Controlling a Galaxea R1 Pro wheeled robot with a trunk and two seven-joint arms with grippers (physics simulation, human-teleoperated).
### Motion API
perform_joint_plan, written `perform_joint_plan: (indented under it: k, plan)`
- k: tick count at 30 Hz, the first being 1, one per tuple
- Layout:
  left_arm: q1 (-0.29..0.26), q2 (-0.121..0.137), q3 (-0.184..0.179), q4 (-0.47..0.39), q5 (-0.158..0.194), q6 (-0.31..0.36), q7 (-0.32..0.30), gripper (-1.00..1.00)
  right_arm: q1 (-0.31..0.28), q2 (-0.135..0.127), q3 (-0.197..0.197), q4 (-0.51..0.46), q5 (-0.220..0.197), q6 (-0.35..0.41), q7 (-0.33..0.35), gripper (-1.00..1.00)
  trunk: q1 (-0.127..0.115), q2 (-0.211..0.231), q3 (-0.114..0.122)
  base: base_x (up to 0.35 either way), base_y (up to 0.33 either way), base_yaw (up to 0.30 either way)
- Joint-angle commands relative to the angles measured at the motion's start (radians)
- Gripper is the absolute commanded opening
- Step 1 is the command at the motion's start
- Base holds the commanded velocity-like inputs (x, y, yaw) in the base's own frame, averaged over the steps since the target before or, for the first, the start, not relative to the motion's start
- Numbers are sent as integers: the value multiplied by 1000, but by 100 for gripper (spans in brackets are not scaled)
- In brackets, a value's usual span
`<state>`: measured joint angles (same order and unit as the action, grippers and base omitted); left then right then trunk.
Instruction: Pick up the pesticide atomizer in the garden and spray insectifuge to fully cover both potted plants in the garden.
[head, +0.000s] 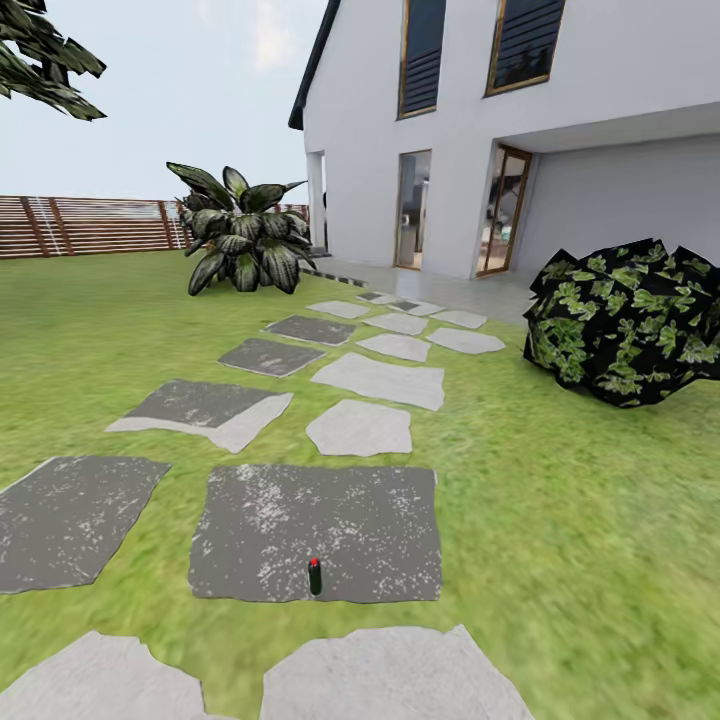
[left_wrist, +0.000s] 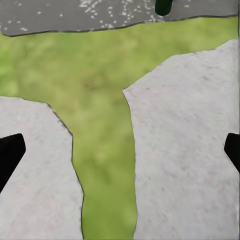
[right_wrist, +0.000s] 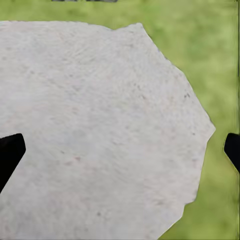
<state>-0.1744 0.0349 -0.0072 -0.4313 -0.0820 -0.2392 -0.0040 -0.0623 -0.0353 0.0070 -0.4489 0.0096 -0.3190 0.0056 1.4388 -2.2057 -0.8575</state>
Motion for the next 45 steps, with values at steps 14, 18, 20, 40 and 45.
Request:
perform_joint_plan:
  k: [14, 18, 20, 40, 45]
  plan:
    - [0, 0, 0, 0, -9, -3, 1, 100, -1, 0, 1, 1, 0, -3, 1, 100, 0, 0, -1, 205, -221, 0]
    - [0, 0, 0, 0, -9, -3, 1, 100, -1, 0, 1, 1, 0, -3, 1, 100, 0, 0, -1, 187, -231, -18]
    - [0, 0, 0, 0, -9, -3, 1, 100, -1, 0, 1, 1, 0, -3, 1, 100, 0, 0, -1, 187, -231, -167]
    - [0, 0, 0, 0, -9, -2, 1, 100, -1, 0, 1, 1, 1, -3, 1, 100, 0, 0, -1, 187, -231, -262]
    - [0, 0, 0, 0, -9, -2, 1, 100, -1, 0, 1, 1, 1, -3, 1, 100, 0, 0, -1, 187, -231, -56]
